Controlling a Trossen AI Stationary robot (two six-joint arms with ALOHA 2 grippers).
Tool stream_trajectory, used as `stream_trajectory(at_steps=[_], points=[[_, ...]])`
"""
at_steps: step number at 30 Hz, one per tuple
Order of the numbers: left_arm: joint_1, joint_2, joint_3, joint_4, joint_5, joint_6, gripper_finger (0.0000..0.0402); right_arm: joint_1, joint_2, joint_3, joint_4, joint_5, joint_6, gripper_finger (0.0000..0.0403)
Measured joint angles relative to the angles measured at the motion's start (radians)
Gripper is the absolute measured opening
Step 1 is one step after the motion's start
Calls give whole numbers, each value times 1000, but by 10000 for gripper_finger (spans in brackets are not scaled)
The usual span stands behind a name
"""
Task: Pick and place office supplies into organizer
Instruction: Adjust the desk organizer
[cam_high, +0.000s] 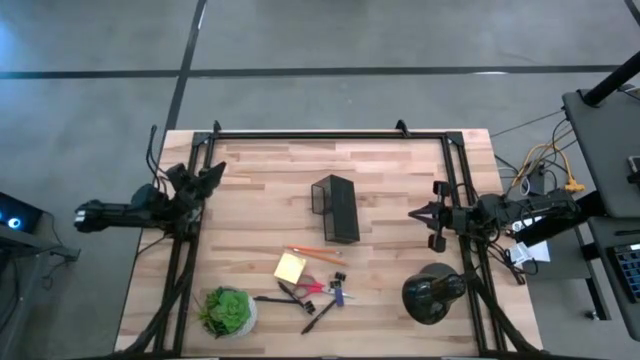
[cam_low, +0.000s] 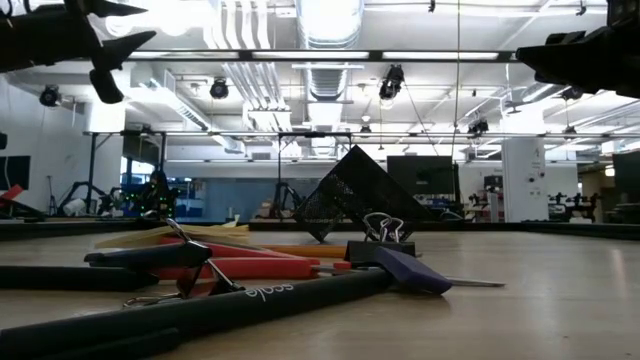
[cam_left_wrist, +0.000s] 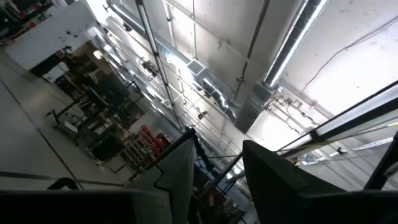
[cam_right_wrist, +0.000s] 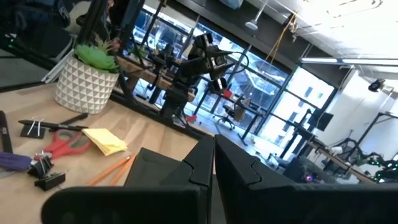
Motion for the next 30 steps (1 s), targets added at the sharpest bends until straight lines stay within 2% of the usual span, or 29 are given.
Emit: stream_trajectory(at_steps=[10,14,18,25,30], points=[[0,24,0,-1,7,-5,123,0,0,0,0,-1,28,9],[0,36,0,52,5,-6,123,0,0,0,0,-1,46,9],[0,75,17,73,2,-6,123,0,0,0,2,-2,3,8],[0,285,95,71,10,-33,123,0,0,0,53,-3,-8,8],[0,444,176,73,74,-92,123,0,0,0,108,-13,45,8]])
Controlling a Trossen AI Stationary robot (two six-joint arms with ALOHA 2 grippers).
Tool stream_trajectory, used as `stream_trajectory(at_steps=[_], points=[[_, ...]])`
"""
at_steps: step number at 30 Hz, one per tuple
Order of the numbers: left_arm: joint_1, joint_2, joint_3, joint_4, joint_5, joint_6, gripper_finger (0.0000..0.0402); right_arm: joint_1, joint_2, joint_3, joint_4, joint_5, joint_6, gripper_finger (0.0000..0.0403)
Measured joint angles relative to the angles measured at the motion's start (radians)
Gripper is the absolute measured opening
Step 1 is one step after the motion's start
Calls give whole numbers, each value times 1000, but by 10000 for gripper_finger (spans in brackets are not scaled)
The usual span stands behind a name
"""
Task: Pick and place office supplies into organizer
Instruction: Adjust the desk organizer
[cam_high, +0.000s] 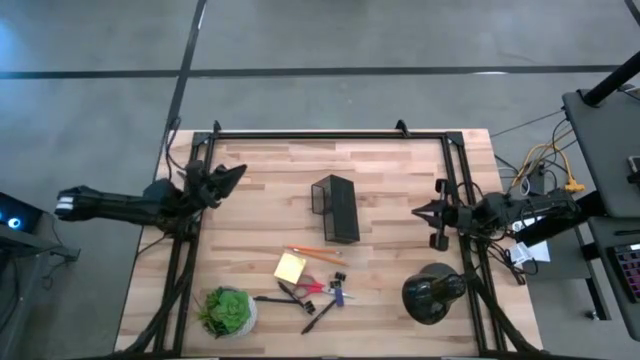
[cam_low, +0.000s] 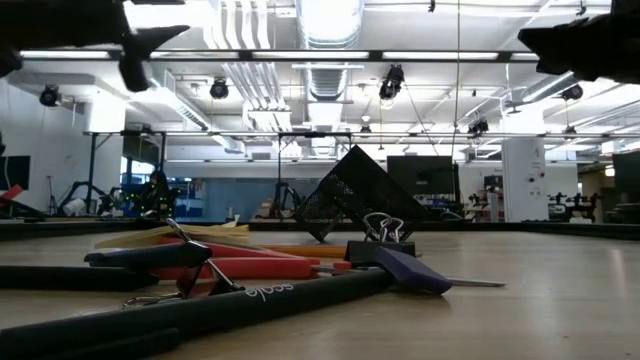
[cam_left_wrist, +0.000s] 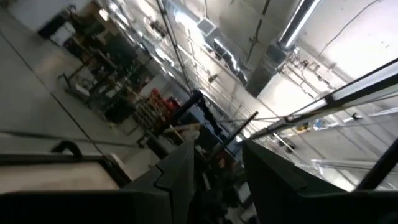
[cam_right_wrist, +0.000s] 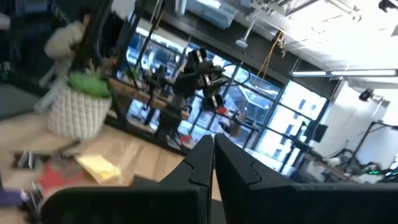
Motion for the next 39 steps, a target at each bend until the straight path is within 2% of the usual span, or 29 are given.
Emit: stream_trajectory(at_steps=[7,11,14,20,29,39], points=[[0,272,94,-10,32,-71,123,-1,0,0,55,0,232,8],[11,350,129,12,54,-165,123,-1,3,0,72,1,405,9],[34,398,133,-1,108,-254,123,-1,23,-1,136,0,515,8],[89,441,129,1,194,-330,123,0,167,22,344,1,469,9],[115,472,124,-4,204,-332,123,0,491,247,311,2,424,8],[124,467,124,0,255,-329,123,0,689,529,314,12,471,9]])
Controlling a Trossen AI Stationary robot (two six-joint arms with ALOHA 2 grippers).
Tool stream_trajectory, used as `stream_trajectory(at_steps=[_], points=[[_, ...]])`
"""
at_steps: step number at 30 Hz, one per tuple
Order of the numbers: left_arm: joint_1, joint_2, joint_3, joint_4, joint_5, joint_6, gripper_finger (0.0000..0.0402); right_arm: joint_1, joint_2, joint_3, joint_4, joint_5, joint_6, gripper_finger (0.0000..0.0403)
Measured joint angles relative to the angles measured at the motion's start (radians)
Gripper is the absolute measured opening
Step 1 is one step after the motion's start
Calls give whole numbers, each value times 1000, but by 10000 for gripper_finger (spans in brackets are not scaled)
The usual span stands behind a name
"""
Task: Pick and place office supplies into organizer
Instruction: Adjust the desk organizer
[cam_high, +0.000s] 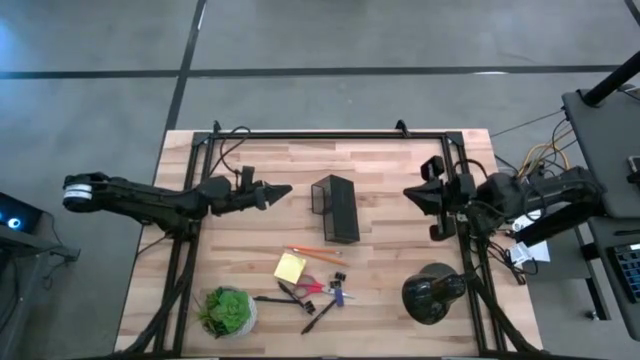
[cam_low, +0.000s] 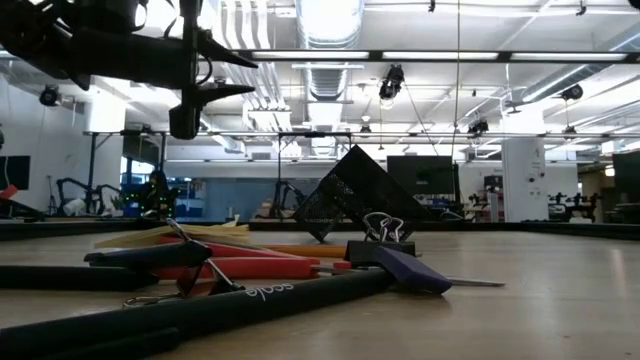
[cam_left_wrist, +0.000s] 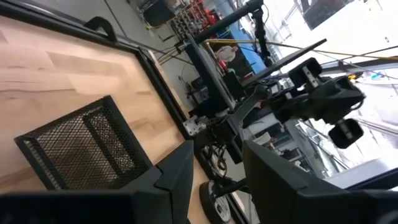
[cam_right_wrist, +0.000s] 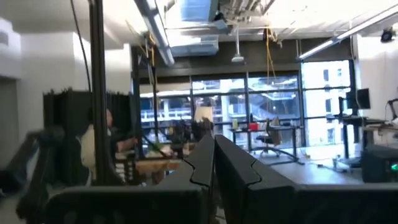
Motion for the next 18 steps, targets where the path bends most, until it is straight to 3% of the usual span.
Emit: stream_trajectory(at_steps=[10,18], points=[[1,-7,0,0,20,4,123,0,63,92,-76,-3,540,9],[1,-43,0,0,24,8,123,0,115,218,-71,-2,519,8]])
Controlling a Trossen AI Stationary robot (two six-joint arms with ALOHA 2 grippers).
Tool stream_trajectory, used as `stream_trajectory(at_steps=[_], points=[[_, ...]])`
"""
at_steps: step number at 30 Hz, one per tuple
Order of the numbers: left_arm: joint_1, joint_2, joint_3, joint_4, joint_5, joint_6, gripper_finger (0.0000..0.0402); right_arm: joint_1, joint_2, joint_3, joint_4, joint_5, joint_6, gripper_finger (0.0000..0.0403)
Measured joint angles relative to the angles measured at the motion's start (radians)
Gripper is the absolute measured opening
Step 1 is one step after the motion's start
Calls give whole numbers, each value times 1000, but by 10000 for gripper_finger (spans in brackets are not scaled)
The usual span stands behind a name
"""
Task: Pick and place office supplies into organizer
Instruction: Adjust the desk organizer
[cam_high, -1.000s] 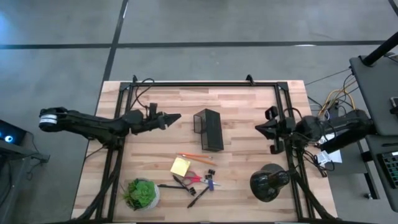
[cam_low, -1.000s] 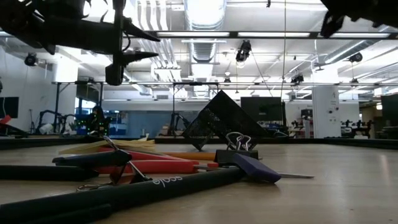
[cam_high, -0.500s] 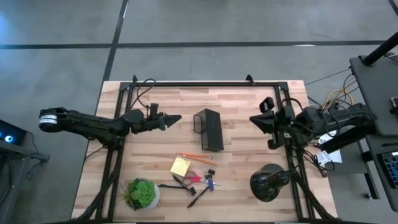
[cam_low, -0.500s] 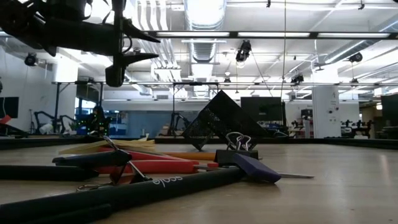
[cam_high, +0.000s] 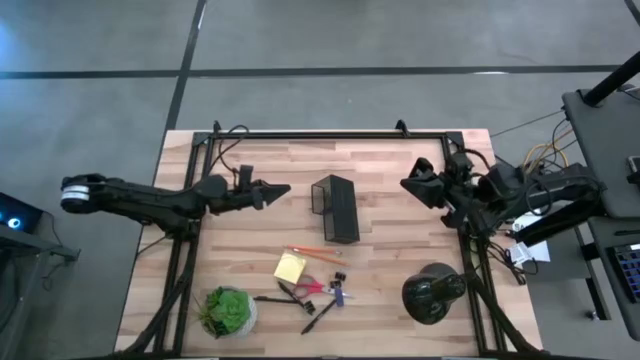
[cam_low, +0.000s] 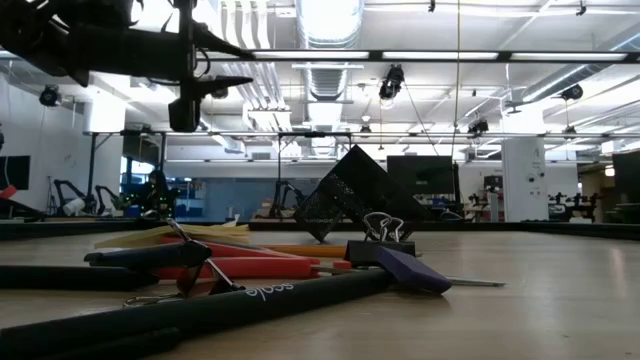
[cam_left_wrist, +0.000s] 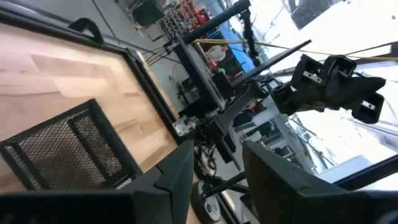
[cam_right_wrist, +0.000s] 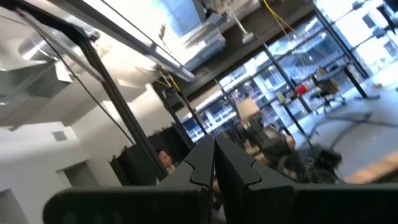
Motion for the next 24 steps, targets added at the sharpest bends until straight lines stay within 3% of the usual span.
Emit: stream_trajectory(at_steps=[14,19,24], points=[[0,-19,0,-1,5,41,123,-1,146,201,-106,-10,-201,9],[0,-19,0,-1,6,40,123,-9,166,281,-328,19,-157,9],[0,-18,0,-1,6,41,123,-21,196,382,-695,118,-13,28]])
